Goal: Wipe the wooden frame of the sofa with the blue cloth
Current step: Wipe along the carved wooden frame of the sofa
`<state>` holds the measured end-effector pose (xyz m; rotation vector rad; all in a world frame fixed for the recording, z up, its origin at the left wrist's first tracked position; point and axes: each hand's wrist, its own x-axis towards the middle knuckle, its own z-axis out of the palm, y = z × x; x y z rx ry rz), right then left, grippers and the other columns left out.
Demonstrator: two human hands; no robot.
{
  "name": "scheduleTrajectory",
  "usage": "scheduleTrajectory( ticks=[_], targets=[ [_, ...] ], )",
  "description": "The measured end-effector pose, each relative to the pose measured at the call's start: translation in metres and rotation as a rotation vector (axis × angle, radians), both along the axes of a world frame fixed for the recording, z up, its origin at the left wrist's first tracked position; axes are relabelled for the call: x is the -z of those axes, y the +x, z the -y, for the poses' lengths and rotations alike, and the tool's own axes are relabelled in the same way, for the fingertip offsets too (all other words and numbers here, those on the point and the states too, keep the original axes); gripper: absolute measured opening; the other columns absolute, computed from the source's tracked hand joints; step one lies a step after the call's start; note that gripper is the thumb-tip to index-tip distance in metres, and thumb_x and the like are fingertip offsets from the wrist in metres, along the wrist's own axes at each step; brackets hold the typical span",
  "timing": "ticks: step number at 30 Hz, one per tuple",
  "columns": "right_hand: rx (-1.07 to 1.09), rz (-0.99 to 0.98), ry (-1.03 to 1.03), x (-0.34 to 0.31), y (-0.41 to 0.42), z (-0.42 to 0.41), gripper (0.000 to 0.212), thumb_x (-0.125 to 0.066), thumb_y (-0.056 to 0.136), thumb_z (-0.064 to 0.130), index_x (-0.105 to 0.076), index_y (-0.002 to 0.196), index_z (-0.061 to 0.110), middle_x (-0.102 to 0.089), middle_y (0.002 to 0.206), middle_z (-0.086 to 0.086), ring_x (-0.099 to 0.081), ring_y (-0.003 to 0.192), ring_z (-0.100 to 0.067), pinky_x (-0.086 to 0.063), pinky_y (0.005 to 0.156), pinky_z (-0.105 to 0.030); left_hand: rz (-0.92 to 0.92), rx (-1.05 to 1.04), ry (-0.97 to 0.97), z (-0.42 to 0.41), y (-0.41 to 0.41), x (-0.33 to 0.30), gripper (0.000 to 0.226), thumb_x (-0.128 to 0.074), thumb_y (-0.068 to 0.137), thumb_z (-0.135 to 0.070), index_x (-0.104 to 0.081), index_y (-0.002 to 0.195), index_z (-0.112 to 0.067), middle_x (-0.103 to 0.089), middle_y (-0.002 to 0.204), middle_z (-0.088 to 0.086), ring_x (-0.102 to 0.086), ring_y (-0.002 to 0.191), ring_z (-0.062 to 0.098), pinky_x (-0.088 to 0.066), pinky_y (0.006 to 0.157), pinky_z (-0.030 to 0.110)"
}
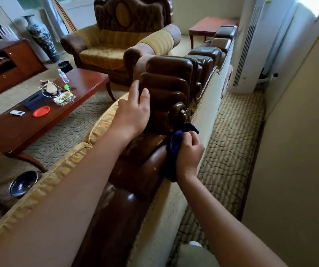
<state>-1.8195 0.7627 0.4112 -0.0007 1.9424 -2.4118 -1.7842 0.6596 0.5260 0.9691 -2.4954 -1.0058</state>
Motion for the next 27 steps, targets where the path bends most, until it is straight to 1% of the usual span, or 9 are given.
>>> scheduleTrajectory(
  ticks=[3,6,9,12,15,17,20,23,27],
  targets=[
    [-0.058,-0.080,-0.027,-0.007,0.055,-0.012,0.031,-0.046,0.080,0.015,-0.041,0.052,0.026,-0.040,0.049,0.013,-0.034,0.051,-0.005,-0.029,0.053,-0.028,0.009,0.016,-0.005,-0.004,0.025,0.011,0.052,-0.023,0.102,-0.044,-0.015,0.151,-0.028,-0.026,0.153,0.014,-0.026,0.140,0.029,-0.021,0.112,0.038],
    [-0.074,-0.228,0.008,-0.021,0.099,-0.019,0.017,-0.049,0.077,0.023,-0.052,0.060,0.025,-0.051,0.061,0.009,-0.046,0.057,-0.012,-0.037,0.055,-0.029,-0.029,-0.015,0.032,-0.011,0.045,0.011,0.049,-0.021,0.103,-0.042,-0.030,0.145,-0.019,-0.036,0.149,0.011,-0.032,0.136,0.026,-0.025,0.106,0.033],
    [-0.026,-0.382,0.128,-0.035,0.112,-0.019,0.011,-0.058,0.078,0.016,-0.069,0.080,0.019,-0.061,0.080,0.004,-0.056,0.073,-0.006,-0.045,0.068,-0.018,-0.075,-0.067,0.031,-0.011,0.064,0.008,0.047,-0.021,0.104,-0.039,-0.042,0.139,-0.014,-0.042,0.145,0.011,-0.037,0.132,0.024,-0.027,0.098,0.029],
    [0.004,-0.484,0.211,-0.049,0.090,-0.015,0.013,-0.062,0.080,0.014,-0.069,0.091,0.017,-0.061,0.083,0.002,-0.056,0.076,-0.008,-0.043,0.068,-0.015,-0.077,-0.076,0.033,-0.007,0.076,0.006,0.047,-0.023,0.104,-0.036,-0.046,0.136,-0.012,-0.044,0.144,0.012,-0.038,0.132,0.025,-0.029,0.100,0.029],
    [0.025,-0.230,0.225,-0.057,0.038,-0.006,0.011,-0.061,0.083,0.015,-0.067,0.092,0.017,-0.063,0.083,0.003,-0.058,0.077,-0.011,-0.039,0.061,-0.014,-0.055,-0.075,0.050,-0.007,0.081,0.004,0.046,-0.023,0.103,-0.037,-0.053,0.128,-0.011,-0.050,0.136,0.010,-0.042,0.127,0.026,-0.031,0.095,0.030],
    [0.057,-0.031,0.249,-0.047,0.013,-0.005,0.011,-0.057,0.088,0.016,-0.065,0.096,0.013,-0.062,0.084,0.003,-0.056,0.077,-0.011,-0.033,0.051,-0.008,-0.055,-0.066,0.024,-0.010,0.082,0.005,0.045,-0.025,0.103,-0.037,-0.054,0.124,-0.010,-0.053,0.126,0.009,-0.045,0.122,0.026,-0.028,0.084,0.027],
    [0.034,0.190,0.275,-0.028,0.005,-0.008,0.018,-0.050,0.094,0.018,-0.058,0.106,0.008,-0.057,0.090,0.002,-0.051,0.081,-0.013,-0.032,0.049,-0.014,-0.052,-0.071,-0.024,-0.013,0.081,0.008,0.042,-0.026,0.104,-0.034,-0.055,0.117,-0.006,-0.051,0.109,0.007,-0.046,0.103,0.019,-0.024,0.074,0.025],
    [-0.024,0.180,0.371,-0.032,0.014,-0.011,0.020,-0.044,0.095,0.020,-0.055,0.108,0.009,-0.055,0.091,0.001,-0.050,0.082,-0.015,-0.032,0.064,-0.025,-0.056,-0.075,-0.023,-0.011,0.079,0.010,0.042,-0.026,0.103,-0.034,-0.055,0.114,-0.005,-0.055,0.113,0.010,-0.049,0.107,0.024,-0.028,0.078,0.029],
    [-0.134,-0.038,0.388,-0.043,0.058,-0.017,0.017,-0.048,0.092,0.028,-0.058,0.096,0.015,-0.062,0.092,-0.001,-0.057,0.083,-0.016,-0.044,0.069,-0.034,-0.084,-0.075,-0.022,-0.017,0.072,0.007,0.041,-0.026,0.103,-0.032,-0.055,0.115,-0.005,-0.055,0.115,0.014,-0.048,0.113,0.029,-0.029,0.080,0.030]
  ],
)
